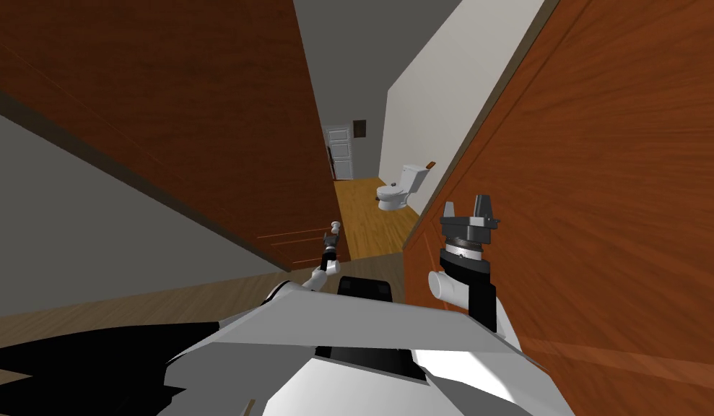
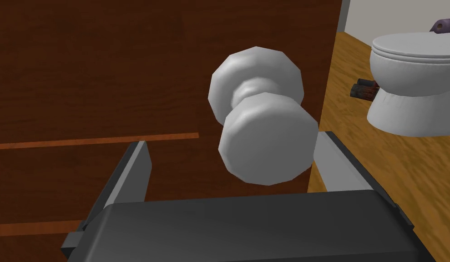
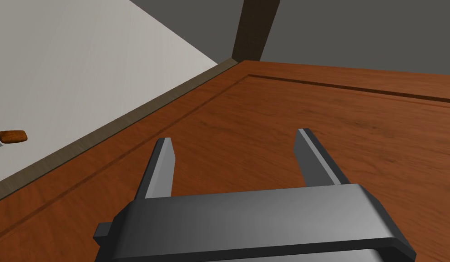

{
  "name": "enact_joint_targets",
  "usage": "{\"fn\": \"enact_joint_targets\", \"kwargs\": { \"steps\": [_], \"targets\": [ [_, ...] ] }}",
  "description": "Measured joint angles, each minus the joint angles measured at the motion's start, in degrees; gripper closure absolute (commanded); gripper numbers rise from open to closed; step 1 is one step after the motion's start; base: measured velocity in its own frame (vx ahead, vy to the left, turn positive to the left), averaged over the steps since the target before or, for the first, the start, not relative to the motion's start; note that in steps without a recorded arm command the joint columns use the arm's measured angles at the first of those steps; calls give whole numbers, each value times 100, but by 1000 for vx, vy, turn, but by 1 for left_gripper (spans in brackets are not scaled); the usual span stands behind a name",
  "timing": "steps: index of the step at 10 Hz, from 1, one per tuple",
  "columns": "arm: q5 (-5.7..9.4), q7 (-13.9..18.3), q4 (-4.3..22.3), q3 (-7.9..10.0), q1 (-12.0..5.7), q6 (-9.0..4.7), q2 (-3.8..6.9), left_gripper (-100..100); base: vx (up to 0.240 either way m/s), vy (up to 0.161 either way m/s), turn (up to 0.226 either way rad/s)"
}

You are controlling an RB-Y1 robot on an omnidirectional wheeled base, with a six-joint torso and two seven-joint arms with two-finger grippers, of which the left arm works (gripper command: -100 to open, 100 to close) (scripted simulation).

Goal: Pull the door open

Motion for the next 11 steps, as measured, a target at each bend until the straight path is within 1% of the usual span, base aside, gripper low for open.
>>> {"fn": "enact_joint_targets", "kwargs": {
  "steps": [2, 3, 5, 6, 7, 8, 9, 11],
  "targets": [
    [-14, -4, -20, -27, -14, 6, -35, 100, -20, -1, 0],
    [-9, -6, -20, -16, -13, 7, -21, 100, 2, 6, 0],
    [-10, -8, -20, -18, -10, 4, -24, 100, 0, 0, 0],
    [-11, -8, -20, -19, -11, 5, -25, -100, -141, 16, -64],
    [-11, -19, -6, -21, -15, -1, -1, -100, -208, 39, -46],
    [-12, -15, 73, -23, -53, -28, 25, -100, -165, 30, -26],
    [-8, -43, 11, -19, -26, 5, 57, -100, -174, 0, -32],
    [-12, -91, 20, -23, -19, 20, 114, -100, -209, -17, 10]
  ]
}}
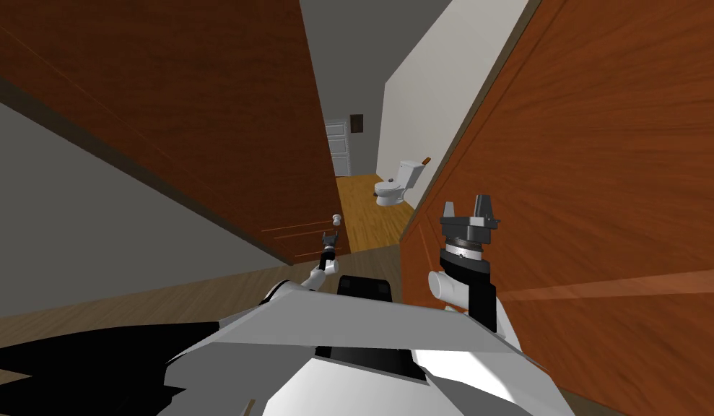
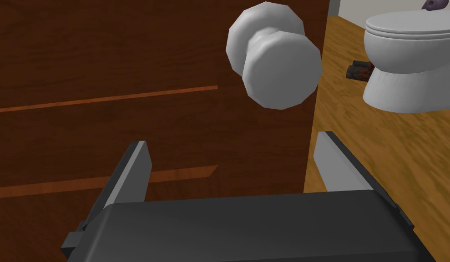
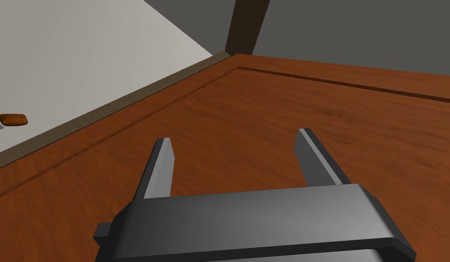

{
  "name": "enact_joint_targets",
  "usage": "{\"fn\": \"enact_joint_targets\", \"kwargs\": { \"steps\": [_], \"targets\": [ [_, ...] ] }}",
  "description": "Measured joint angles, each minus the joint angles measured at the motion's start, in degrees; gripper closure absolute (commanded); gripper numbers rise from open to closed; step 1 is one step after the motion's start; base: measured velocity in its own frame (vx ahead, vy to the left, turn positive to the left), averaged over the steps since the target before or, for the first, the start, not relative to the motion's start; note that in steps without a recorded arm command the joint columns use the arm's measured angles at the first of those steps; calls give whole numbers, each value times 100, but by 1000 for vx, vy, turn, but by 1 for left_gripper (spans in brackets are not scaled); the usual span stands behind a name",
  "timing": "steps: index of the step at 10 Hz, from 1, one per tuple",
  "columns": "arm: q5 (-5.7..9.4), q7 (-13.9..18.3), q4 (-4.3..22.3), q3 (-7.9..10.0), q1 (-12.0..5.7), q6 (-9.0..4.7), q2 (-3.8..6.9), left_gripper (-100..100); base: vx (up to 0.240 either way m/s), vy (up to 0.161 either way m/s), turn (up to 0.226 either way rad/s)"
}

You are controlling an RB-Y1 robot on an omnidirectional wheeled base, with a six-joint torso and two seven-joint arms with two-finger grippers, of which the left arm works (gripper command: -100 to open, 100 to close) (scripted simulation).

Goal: Pull the door open

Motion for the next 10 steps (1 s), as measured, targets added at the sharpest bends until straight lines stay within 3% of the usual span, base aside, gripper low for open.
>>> {"fn": "enact_joint_targets", "kwargs": {
  "steps": [4, 5, 7, 8, 10],
  "targets": [
    [-9, -129, 38, -11, -26, 14, 15, -100, -183, -17, 151],
    [-12, -204, -152, -12, 57, 74, -45, -100, -92, -26, 157],
    [-30, -213, -119, -37, 0, 12, -241, -100, 75, -42, -49],
    [-32, -274, -398, -35, 115, 79, -363, -100, 98, -29, -29],
    [-38, -206, -165, -47, -32, -38, -414, -100, 37, -3, 5]
  ]
}}
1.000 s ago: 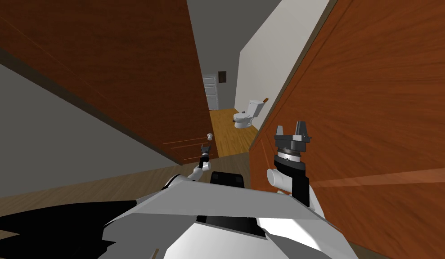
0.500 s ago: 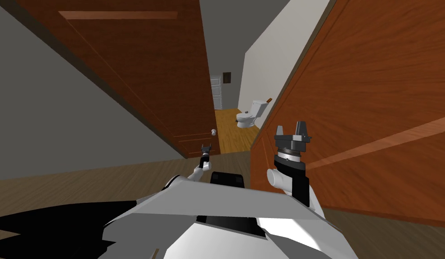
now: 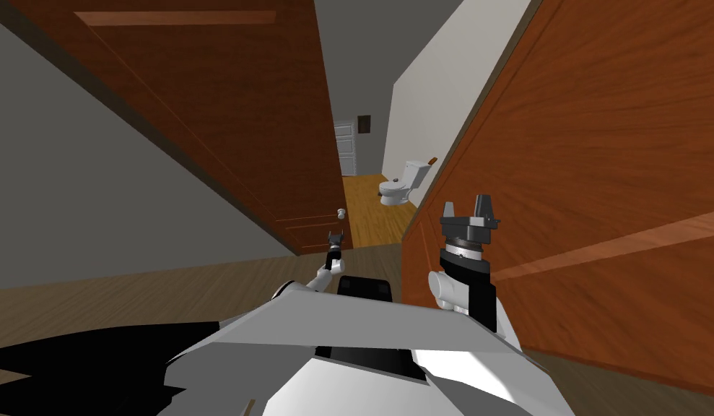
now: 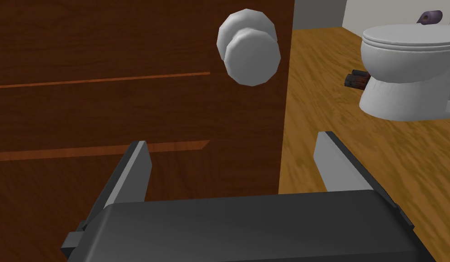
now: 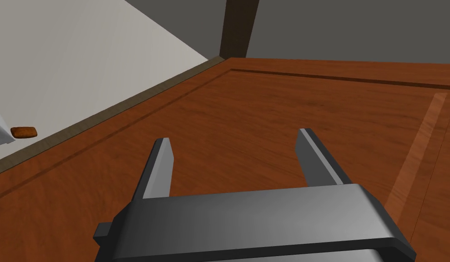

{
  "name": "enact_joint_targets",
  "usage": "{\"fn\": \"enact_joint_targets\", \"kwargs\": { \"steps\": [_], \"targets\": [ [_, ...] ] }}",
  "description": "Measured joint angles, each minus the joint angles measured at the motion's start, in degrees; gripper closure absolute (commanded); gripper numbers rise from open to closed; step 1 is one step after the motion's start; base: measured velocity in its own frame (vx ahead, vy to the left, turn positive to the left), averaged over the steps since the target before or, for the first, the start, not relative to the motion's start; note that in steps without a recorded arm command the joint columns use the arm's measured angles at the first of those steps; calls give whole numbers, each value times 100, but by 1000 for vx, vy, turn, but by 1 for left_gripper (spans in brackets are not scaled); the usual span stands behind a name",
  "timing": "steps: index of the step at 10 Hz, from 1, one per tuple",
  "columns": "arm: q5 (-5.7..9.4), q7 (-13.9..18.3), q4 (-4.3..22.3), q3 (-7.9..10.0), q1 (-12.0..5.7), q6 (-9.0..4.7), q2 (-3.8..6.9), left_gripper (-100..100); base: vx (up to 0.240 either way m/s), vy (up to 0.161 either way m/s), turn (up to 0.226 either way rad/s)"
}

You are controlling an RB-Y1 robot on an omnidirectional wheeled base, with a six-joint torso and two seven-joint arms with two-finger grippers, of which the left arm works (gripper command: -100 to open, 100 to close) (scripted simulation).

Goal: Pull the door open

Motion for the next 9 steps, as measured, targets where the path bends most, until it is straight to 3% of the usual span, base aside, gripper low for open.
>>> {"fn": "enact_joint_targets", "kwargs": {
  "steps": [1, 2, 3, 4, 5, 9],
  "targets": [
    [0, 10, 17, 0, -7, -16, -1, -100, -57, 21, 89],
    [-12, -6, -106, 0, 48, 36, 92, -100, -133, 52, 68],
    [-26, 13, -16, 8, -17, 24, 189, -100, -109, 43, -19],
    [-45, 122, 326, 16, -225, -83, 302, -100, -41, 16, -25],
    [-57, 137, 210, 19, -158, -55, 347, -100, 90, -12, -83],
    [-143, 195, 112, 35, -138, 103, 361, -100, 205, -17, -21]
  ]
}}
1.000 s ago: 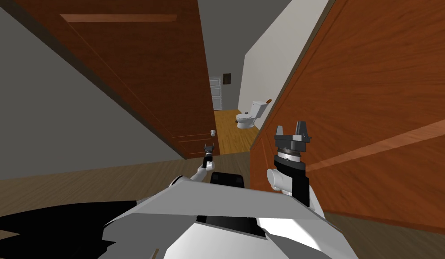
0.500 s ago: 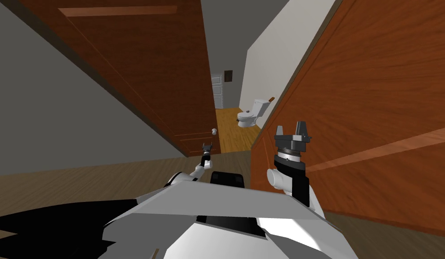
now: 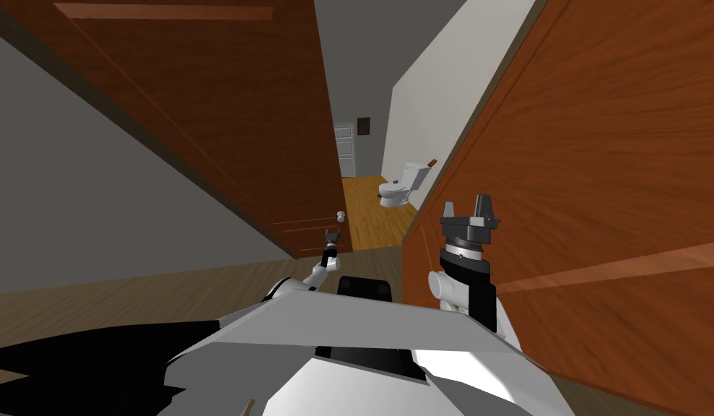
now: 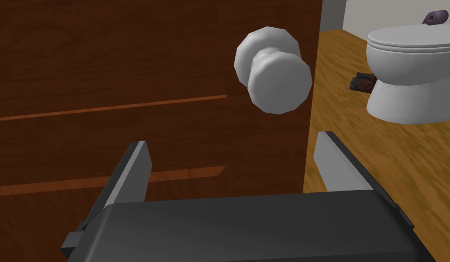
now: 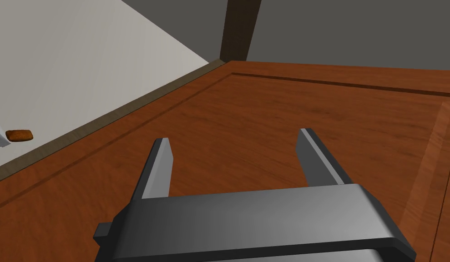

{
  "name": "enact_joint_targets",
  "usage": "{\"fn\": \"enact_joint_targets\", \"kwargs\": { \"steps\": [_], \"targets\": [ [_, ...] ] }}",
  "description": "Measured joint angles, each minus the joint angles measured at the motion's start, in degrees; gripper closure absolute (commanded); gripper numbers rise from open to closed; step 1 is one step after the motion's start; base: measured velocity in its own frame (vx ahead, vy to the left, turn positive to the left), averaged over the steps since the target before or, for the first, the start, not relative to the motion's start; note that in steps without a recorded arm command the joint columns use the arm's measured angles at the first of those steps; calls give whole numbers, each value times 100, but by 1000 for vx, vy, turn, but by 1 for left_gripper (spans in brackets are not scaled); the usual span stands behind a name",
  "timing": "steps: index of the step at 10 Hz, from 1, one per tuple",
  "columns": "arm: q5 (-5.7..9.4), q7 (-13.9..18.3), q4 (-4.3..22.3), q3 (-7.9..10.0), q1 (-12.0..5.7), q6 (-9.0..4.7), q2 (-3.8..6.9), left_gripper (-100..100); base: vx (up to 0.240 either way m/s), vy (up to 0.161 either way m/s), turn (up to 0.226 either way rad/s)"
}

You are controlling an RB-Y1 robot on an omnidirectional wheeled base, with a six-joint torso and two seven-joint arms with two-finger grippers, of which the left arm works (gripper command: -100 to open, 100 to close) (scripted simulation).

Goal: Pull the door open

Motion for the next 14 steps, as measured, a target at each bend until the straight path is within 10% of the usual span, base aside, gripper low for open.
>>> {"fn": "enact_joint_targets", "kwargs": {
  "steps": [8, 9, 14],
  "targets": [
    [-72, 59, 32, 12, 91, 86, -196, -100, 157, -22, 57],
    [-71, 61, 44, 14, 112, 78, -196, 100, -33, -4, -47],
    [-95, 58, 36, -34, 98, 89, -263, 100, -6, -7, -10]
  ]
}}
